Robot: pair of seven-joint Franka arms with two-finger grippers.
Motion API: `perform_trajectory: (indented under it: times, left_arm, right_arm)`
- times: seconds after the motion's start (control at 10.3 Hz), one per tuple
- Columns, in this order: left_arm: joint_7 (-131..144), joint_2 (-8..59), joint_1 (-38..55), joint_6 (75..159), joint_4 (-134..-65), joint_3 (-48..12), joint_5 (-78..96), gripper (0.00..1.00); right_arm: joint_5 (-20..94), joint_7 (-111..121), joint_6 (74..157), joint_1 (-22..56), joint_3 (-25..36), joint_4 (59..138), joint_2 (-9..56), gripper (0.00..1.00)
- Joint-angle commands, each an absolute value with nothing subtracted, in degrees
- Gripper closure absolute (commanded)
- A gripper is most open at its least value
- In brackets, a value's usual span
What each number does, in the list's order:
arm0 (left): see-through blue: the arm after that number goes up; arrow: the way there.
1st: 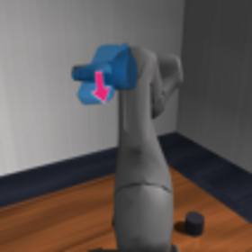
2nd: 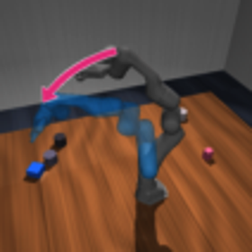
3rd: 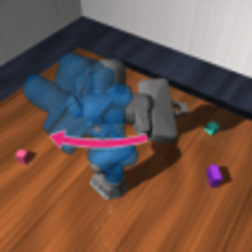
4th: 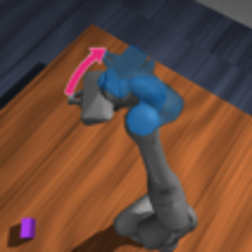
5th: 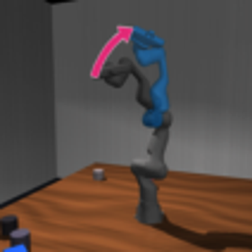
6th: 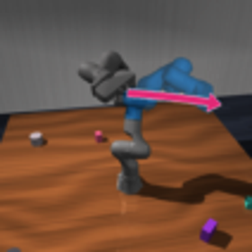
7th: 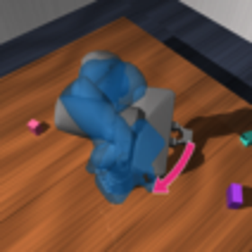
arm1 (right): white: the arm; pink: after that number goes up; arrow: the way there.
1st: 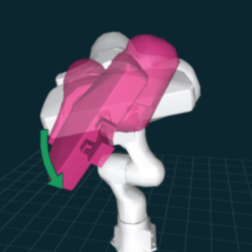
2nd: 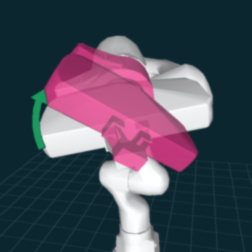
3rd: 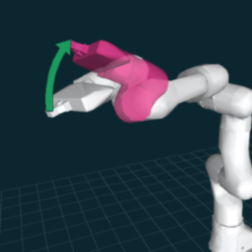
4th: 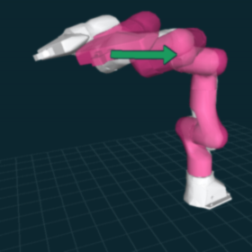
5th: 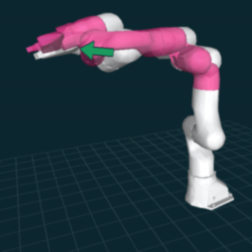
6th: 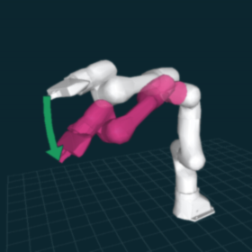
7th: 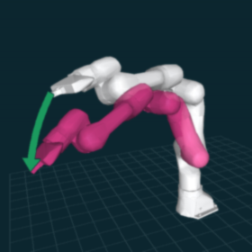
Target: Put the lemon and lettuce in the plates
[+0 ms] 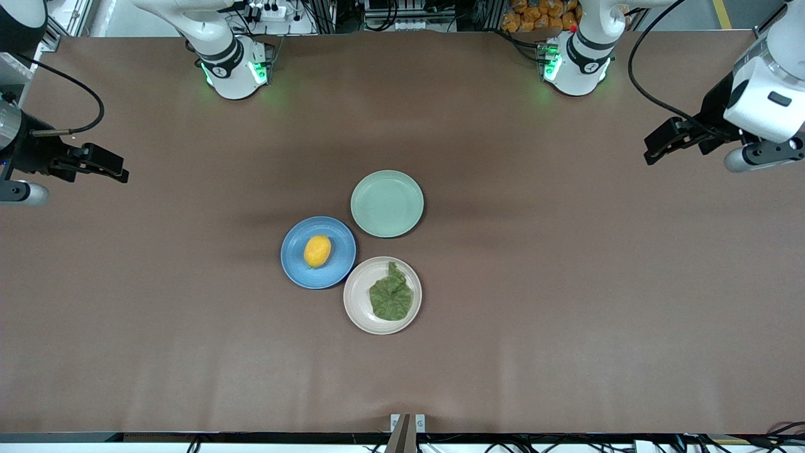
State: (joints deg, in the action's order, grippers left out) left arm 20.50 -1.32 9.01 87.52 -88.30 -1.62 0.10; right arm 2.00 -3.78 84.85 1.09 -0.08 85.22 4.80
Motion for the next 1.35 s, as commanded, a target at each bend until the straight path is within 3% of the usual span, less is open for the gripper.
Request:
perform_trajectory:
  times: [0.0, 0.97, 1.26]
  left_arm:
    - [18.3, -4.6, 8.5, 87.6, -91.6, -2.1, -1.8, 0.00]
    - [15.4, -3.7, 7.9, 89.0, -91.1, -2.1, -1.1, 0.00]
    - [15.4, -3.1, 1.8, 89.1, -90.9, -7.9, -0.9, 0.00]
  right_arm:
    - [1.0, -3.4, 84.8, 0.4, -0.8, 86.1, 3.8, 0.00]
    - [1.1, -3.3, 84.8, 0.4, -0.7, 86.1, 4.0, 0.00]
    - [1.1, -3.3, 84.8, 0.4, -0.6, 86.0, 4.0, 0.00]
